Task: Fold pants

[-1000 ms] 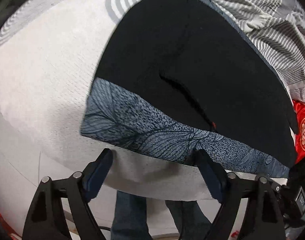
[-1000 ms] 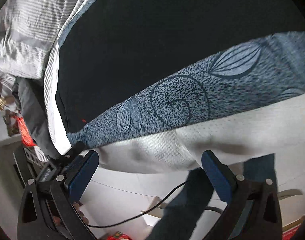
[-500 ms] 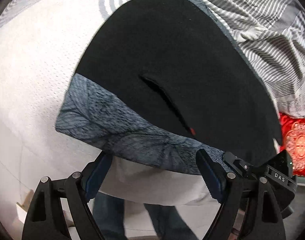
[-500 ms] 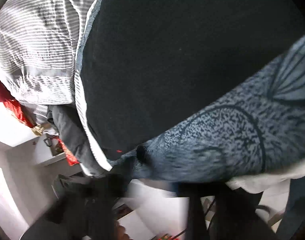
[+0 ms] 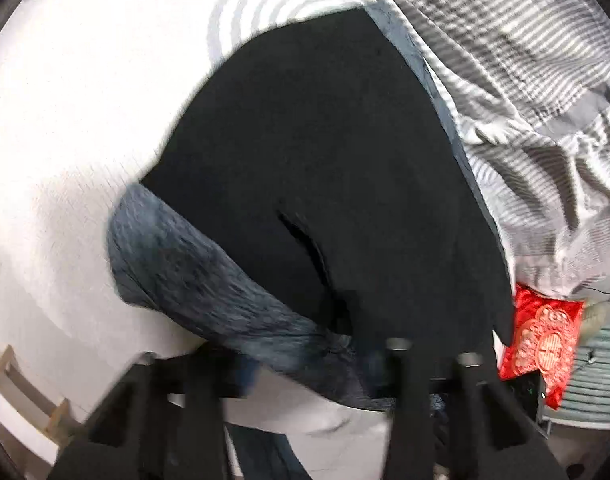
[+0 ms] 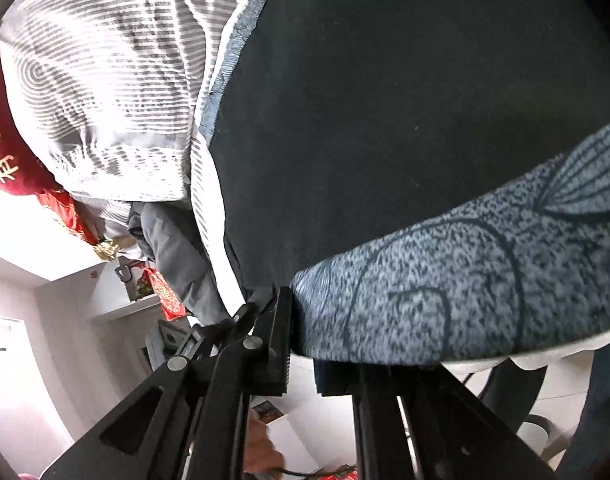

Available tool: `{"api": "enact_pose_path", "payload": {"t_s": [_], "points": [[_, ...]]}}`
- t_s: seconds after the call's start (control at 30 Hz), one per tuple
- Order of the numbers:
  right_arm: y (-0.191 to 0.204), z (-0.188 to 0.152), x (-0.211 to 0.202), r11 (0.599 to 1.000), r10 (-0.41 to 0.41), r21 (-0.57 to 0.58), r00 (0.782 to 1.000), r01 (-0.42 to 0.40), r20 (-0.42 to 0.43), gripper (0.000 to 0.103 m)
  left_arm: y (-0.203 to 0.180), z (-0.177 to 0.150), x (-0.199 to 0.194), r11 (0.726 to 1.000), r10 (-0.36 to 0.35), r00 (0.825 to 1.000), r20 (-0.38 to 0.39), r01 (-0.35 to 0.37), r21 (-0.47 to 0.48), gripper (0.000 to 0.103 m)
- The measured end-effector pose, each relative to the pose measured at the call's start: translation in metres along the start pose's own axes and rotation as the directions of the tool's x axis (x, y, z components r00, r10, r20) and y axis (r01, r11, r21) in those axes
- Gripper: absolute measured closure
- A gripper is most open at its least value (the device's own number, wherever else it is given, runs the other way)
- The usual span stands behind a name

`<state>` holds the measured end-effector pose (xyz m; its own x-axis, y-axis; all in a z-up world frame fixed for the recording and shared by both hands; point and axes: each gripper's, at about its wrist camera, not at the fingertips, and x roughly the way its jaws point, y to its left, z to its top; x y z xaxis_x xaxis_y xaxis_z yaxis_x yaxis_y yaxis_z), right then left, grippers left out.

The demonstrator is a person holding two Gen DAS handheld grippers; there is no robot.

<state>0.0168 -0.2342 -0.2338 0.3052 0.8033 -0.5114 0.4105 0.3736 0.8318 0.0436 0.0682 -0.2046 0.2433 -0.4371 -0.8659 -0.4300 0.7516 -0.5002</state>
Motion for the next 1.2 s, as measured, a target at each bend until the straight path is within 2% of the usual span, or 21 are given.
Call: {"api": "enact_pose_path", "payload": {"t_s": [0.03, 0.17, 0.3, 0.43, 0.57, 0.7, 0.93, 1.07, 1.2], "points": [[0.002, 0.001, -0.002, 1.000, -0.011, -0.005, 1.000, 0.011, 0.001, 0.096, -0.004, 0.003, -0.004, 1.000, 0.008, 1.000, 0.008, -0.009, 0.026, 0.081], [0.023, 0.005, -0.012, 0.996, -0.059, -0.072, 0.998, 0.059, 0.006, 0.097, -0.033, 0.006, -0.020, 0.989, 0.040, 0.998, 0.048, -0.046, 0.141, 0.081], [0.043, 0.016, -0.020, 0.993, -0.071, -0.094, 0.997, 0.074, 0.031, 0.097, -0.060, 0.017, -0.031, 0.976, 0.044, 0.996, 0.073, -0.058, 0.210, 0.081], [0.074, 0.040, -0.030, 0.986, -0.077, -0.146, 0.995, 0.084, 0.058, 0.097, -0.092, 0.037, -0.044, 0.955, 0.035, 0.994, 0.103, -0.064, 0.289, 0.081], [0.103, 0.072, -0.031, 0.972, -0.114, -0.202, 0.993, 0.119, 0.035, 0.097, -0.120, 0.065, -0.052, 0.943, 0.042, 0.991, 0.127, -0.081, 0.324, 0.081], [0.123, 0.123, -0.019, 0.963, -0.145, -0.234, 0.989, 0.136, -0.020, 0.097, -0.156, 0.099, -0.033, 0.933, 0.073, 0.987, 0.142, -0.118, 0.340, 0.081], [0.133, 0.216, 0.020, 0.961, -0.178, -0.230, 0.980, 0.153, -0.092, 0.097, -0.183, 0.166, 0.031, 0.930, 0.164, 0.975, 0.150, -0.204, 0.306, 0.081], [0.134, 0.267, 0.053, 0.951, -0.223, -0.251, 0.965, 0.184, -0.140, 0.097, -0.190, 0.189, 0.070, 0.909, 0.249, 0.957, 0.151, -0.285, 0.305, 0.081], [0.115, 0.291, 0.086, 0.944, -0.275, -0.237, 0.943, 0.228, -0.188, 0.096, -0.191, 0.192, 0.093, 0.869, 0.328, 0.931, 0.158, -0.363, 0.336, 0.078]]}}
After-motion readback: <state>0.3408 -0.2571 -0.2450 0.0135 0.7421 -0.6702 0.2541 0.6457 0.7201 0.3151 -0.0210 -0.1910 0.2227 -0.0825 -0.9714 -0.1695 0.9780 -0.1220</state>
